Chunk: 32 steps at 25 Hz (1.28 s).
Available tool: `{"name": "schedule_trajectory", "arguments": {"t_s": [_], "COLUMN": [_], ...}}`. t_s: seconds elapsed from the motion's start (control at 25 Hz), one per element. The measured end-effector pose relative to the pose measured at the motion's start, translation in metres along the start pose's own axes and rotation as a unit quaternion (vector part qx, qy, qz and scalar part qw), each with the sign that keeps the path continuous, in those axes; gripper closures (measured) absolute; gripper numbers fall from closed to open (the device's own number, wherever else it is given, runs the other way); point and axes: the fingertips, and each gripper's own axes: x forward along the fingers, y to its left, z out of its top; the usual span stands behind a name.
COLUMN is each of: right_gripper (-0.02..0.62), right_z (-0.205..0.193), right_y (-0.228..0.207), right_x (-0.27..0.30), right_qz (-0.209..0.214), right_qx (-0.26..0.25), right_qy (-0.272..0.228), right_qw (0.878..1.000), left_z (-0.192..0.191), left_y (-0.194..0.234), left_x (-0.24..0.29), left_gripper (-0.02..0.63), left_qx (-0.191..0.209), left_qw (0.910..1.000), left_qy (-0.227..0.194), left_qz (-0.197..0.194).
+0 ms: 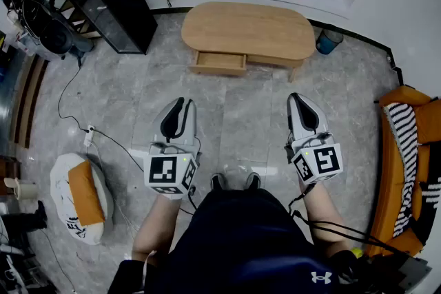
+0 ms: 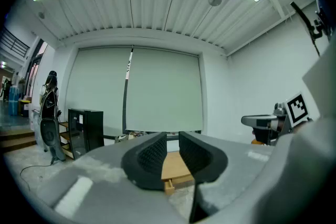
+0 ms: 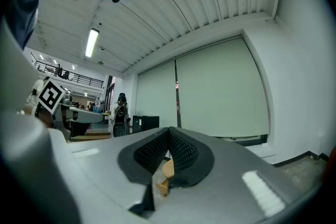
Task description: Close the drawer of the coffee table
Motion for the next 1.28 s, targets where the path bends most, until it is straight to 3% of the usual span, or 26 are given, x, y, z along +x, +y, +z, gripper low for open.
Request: {"name": "schedule_trajectory", "arguments": {"t_s": [0.68, 0.92, 1.28], "right_gripper": [0.594, 0.594, 0.594], "right_z": [0.002, -0.019, -0.049], "right_y": [-0.059, -0.090, -0.104], "right_x": [-0.016, -0.019, 0.035], "right_qz": [0.017, 0.019, 0.014], "right_qx": [0.029, 0.039, 0.047], "right_qy": [-0.014, 0.008, 0.043], "right_qw": [0.999, 0.999, 0.998], "left_z": [-0.004, -0.028, -0.052], "left_y": [-0.046, -0.064, -0.022], "left_x": [0.033, 0.040, 0.086], "left_gripper": [0.526, 0.526, 0.526], "left_qx": [0.014, 0.005, -0.013], "left_qw": [0.9996, 0.9987, 0.9972], "left_qy": [0.019, 0.041, 0.064], "left_qz": [0.015, 0.028, 0.036]}}
